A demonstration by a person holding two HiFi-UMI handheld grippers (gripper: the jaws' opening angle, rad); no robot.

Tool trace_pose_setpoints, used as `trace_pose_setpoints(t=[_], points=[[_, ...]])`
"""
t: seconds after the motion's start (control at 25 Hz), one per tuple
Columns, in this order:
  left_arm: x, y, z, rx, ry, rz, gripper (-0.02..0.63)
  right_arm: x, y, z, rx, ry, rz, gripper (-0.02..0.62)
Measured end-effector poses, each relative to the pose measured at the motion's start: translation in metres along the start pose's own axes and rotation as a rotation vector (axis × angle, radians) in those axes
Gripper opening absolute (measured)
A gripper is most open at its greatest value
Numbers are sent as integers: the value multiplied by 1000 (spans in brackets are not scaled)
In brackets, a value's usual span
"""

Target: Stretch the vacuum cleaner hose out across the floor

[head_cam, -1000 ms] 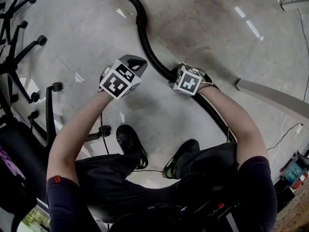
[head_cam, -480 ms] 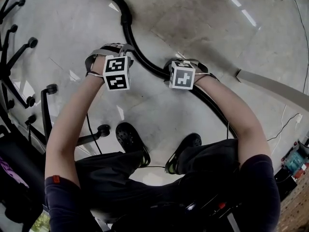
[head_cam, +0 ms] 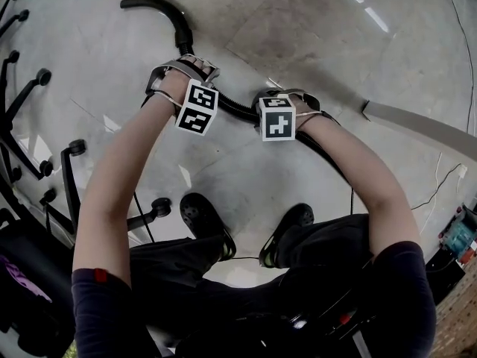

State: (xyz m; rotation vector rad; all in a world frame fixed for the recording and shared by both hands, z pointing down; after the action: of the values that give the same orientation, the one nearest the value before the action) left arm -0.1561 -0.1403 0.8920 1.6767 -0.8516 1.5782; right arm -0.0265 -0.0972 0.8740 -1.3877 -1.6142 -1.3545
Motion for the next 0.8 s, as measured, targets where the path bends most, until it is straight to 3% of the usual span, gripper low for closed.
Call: trace_pose_setpoints(t=[0.12,0.32,0.44,0.56,0.72,0.8], points=[[14,-1,-1,-33,79,39,419,-1,5,-2,40,33,-6,204],[10,23,6,-307,102,-51,409,-11,5,-10,122,80,-70,204],[7,33,6,-443,90,-118,347,-12,-3,-5,130,81,-105,204],[6,38,5,-502,81,-142,333,-21,-6,-4,149,104,-148,261],[6,39,10,-562,87,-98,325,-44,10,-10,282,120,-203,261],[6,40,11,-573,96,-91,322,-60,22,-10,297,150,-196,261]])
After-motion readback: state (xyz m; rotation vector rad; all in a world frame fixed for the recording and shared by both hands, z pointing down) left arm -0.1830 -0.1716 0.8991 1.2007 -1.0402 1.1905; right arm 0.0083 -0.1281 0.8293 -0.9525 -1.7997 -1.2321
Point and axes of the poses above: the fingertips, and each gripper's own axes: x forward along the fingers, z to its left, y out of its underside, the point moved 9 cm from there along -x, backward along the fingers, and after that the axes turned 1 degree about -y, right-handed, at the moved point
